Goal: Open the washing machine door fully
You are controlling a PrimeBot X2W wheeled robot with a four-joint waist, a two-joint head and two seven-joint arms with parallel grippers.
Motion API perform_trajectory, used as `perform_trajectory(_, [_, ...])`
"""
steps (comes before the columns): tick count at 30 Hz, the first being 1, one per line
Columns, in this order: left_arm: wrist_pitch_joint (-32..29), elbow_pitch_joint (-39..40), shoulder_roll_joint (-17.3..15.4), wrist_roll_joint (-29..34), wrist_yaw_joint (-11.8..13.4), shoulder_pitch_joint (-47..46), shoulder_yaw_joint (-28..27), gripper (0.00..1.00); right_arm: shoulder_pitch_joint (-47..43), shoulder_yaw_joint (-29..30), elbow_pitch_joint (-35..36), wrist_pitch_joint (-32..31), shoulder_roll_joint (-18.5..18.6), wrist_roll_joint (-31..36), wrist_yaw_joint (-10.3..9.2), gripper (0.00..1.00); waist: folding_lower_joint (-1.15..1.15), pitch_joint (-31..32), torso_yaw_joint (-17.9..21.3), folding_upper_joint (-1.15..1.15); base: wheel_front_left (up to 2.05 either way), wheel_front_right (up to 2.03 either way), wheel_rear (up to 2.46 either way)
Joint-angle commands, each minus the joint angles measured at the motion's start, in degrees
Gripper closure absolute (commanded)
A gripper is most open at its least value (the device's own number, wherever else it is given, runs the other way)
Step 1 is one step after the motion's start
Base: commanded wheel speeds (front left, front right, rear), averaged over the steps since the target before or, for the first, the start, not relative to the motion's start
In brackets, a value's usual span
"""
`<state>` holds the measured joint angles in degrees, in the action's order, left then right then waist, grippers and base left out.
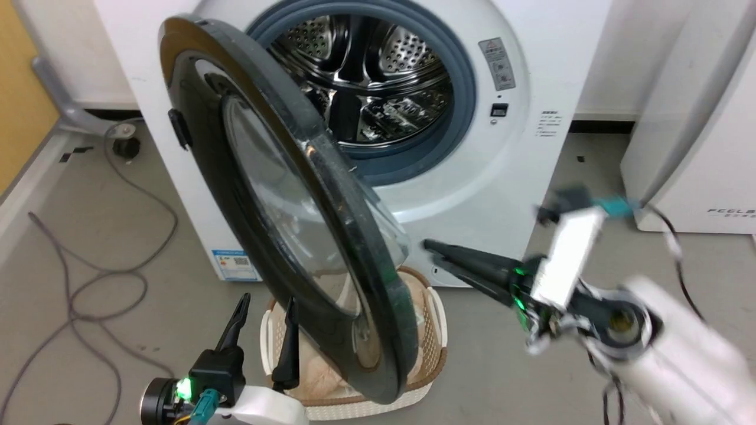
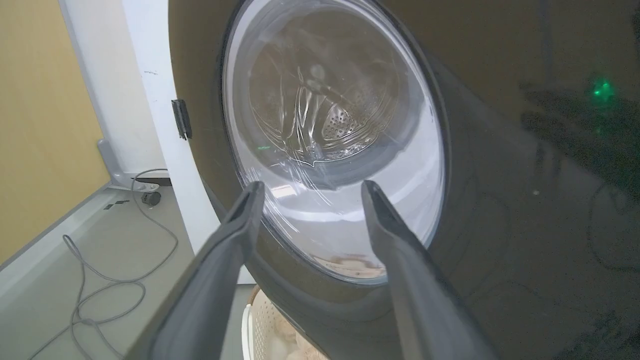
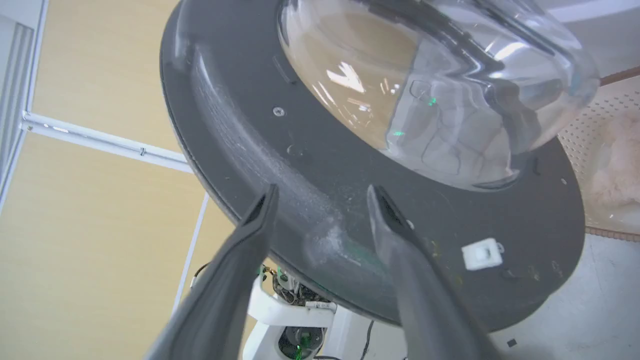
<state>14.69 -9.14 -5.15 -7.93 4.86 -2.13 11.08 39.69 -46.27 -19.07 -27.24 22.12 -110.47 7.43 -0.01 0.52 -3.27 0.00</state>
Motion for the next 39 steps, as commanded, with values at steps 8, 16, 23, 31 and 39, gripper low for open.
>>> perform_trajectory(8, [0.23, -1.73, -0.78, -1.56, -0.2, 1.95, -0.12, 0.0, -19.27, 9.57, 5.38, 25.09, 3.3, 1.44, 0.06, 0.0, 0.01, 1.47, 1.67, 0.0, 0.0, 0.0, 0.0])
perform_trajectory(16, [0.26, -3.05, -1.05, -2.67, -0.02, 2.32, -0.81, 0.0, -30.32, 17.22, -2.01, 42.14, 5.36, 17.05, 0.06, 0.0, 0.01, 1.75, 2.72, 0.0, 0.0, 0.0, 0.0])
perform_trajectory(23, [0.28, -3.12, -1.15, -3.16, 0.43, 2.51, -1.42, 0.0, -36.67, 44.19, -2.74, 42.22, -5.1, 56.29, 0.06, 0.0, 0.01, 1.81, 3.6, 0.0, 0.0, 0.0, 0.0])
perform_trajectory(31, [0.29, -2.93, -1.35, -3.24, 0.53, 2.1, -1.63, 0.0, -43.6, 54.57, 17.66, 38.96, -18.04, 96.63, 0.06, 0.0, 0.01, 1.55, 3.42, 0.0, 0.0, 0.0, 0.0])
perform_trajectory(39, [0.3, -3.12, -1.38, -2.98, 0.52, 1.56, -1.31, 0.0, -48.81, 49.72, 24.66, 32.99, -19.17, 109.62, 0.06, 0.0, 0.01, 0.9, 2.84, 0.0, 0.0, 0.0, 0.0])
